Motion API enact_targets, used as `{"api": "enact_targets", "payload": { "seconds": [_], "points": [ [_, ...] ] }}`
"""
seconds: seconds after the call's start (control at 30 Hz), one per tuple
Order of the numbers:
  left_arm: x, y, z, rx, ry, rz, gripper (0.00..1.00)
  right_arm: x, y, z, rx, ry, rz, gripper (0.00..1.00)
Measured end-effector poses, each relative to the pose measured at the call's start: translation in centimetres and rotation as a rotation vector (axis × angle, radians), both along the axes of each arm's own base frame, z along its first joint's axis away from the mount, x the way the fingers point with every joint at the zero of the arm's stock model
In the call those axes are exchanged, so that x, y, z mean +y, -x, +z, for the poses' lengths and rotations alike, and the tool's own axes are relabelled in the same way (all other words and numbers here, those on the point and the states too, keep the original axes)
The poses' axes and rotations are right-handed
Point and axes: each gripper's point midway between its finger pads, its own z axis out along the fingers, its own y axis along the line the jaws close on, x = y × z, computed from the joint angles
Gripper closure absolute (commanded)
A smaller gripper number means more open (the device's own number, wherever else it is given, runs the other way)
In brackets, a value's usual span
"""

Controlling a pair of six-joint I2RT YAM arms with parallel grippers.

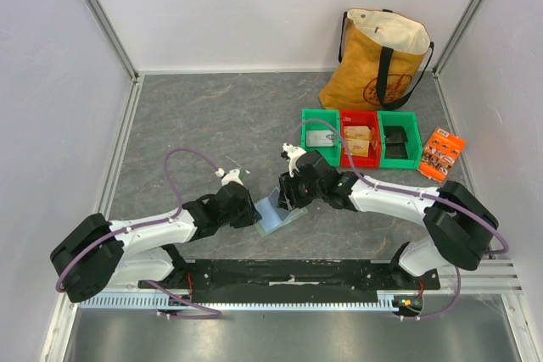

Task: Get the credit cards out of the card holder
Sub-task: Remove the credit card from the card holder.

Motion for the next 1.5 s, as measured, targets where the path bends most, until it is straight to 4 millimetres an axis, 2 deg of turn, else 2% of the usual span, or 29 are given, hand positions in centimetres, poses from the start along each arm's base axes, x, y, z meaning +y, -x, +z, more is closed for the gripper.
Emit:
{"api": "enact_targets", "payload": {
  "seconds": [0.1, 0.3, 0.43, 0.53, 0.6, 0.7, 0.77, 0.83, 1.0, 1.27, 1.5],
  "points": [
    [0.0, 0.0, 0.0, 0.000, 0.000, 0.000, 0.72, 0.9, 0.5, 0.9, 0.006, -0.032, 0.036, 0.52],
    [-0.1, 0.4, 0.1, 0.005, 0.013, -0.011, 0.71, 2.5, 2.2, 1.5, 0.044, -0.064, 0.128, 0.53],
    [0.2, 0.7, 0.9, -0.014, 0.052, -0.001, 0.71, 3.8, 3.8, 0.3, 0.096, -0.055, 0.211, 0.52],
    [0.6, 0.8, 1.9, -0.041, 0.092, 0.021, 0.71, 3.8, 4.8, -0.7, 0.126, -0.031, 0.241, 0.52],
    [0.9, 0.8, 2.8, -0.068, 0.121, 0.041, 0.71, 3.6, 4.6, -0.7, 0.123, -0.027, 0.233, 0.53],
    [1.0, 0.6, 4.1, -0.098, 0.160, 0.051, 0.71, 3.0, 3.3, -0.3, 0.102, -0.030, 0.191, 0.55],
    [0.9, 0.6, 4.2, -0.100, 0.165, 0.050, 0.71, 2.4, 2.4, 0.0, 0.092, -0.036, 0.160, 0.56],
    [0.8, 0.8, 3.7, -0.085, 0.154, 0.043, 0.71, 2.0, 1.4, 0.1, 0.082, -0.040, 0.131, 0.57],
    [0.2, 0.8, 2.3, -0.033, 0.117, 0.025, 0.74, 2.1, 0.8, -0.4, 0.085, -0.051, 0.125, 0.61],
    [-0.5, 0.4, 1.0, -0.009, 0.093, 0.017, 0.85, 1.2, 0.9, -3.9, 0.158, -0.055, 0.110, 0.64],
    [-0.7, 0.2, 0.1, 0.002, 0.081, 0.020, 0.91, 1.3, 0.8, -3.9, 0.190, -0.139, 0.110, 0.71]
  ]
}}
